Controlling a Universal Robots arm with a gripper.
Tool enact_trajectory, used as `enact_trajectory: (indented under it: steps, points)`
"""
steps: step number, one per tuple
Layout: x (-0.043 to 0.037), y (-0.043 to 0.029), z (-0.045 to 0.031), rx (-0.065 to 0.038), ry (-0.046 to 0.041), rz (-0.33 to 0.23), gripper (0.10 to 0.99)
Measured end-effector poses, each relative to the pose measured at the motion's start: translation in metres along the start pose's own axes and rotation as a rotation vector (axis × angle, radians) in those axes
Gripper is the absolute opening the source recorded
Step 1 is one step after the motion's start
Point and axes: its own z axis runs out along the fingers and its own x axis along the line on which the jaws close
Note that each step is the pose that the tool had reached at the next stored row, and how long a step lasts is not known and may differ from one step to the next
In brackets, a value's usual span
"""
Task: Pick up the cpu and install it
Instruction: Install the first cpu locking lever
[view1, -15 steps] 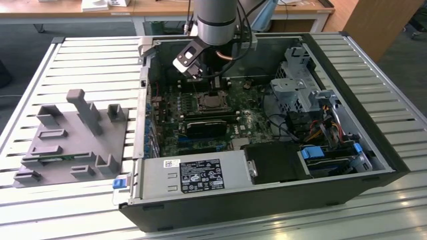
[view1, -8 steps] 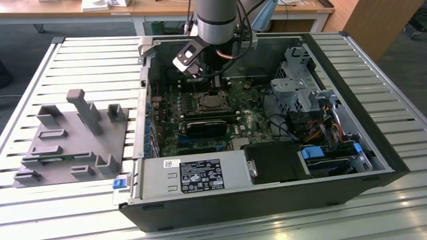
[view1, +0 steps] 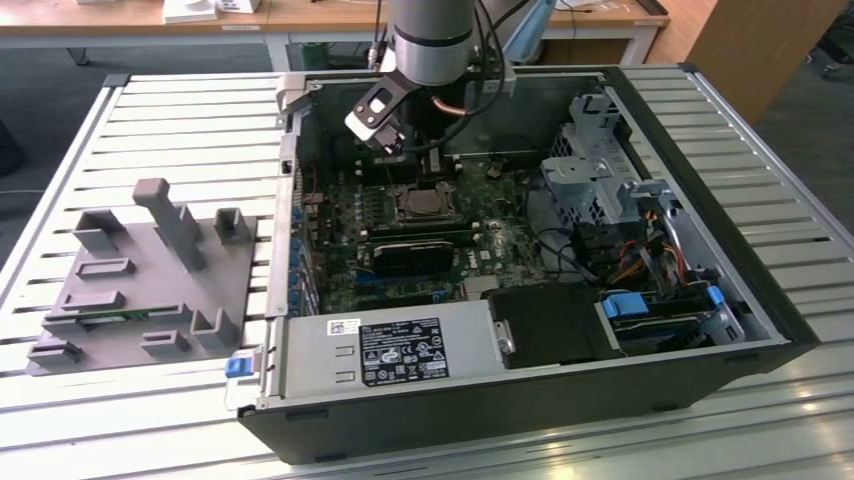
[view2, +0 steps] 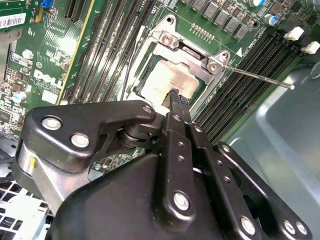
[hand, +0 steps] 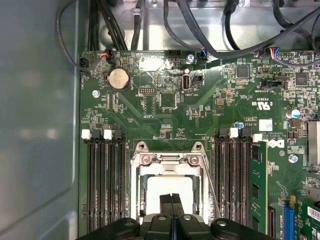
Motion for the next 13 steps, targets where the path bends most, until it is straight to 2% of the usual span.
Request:
enact_trajectory:
  steps: [13]
  points:
    - [0.0001, 0.0001, -0.0033, 0.0, -0.0002, 0.0, 0.106]
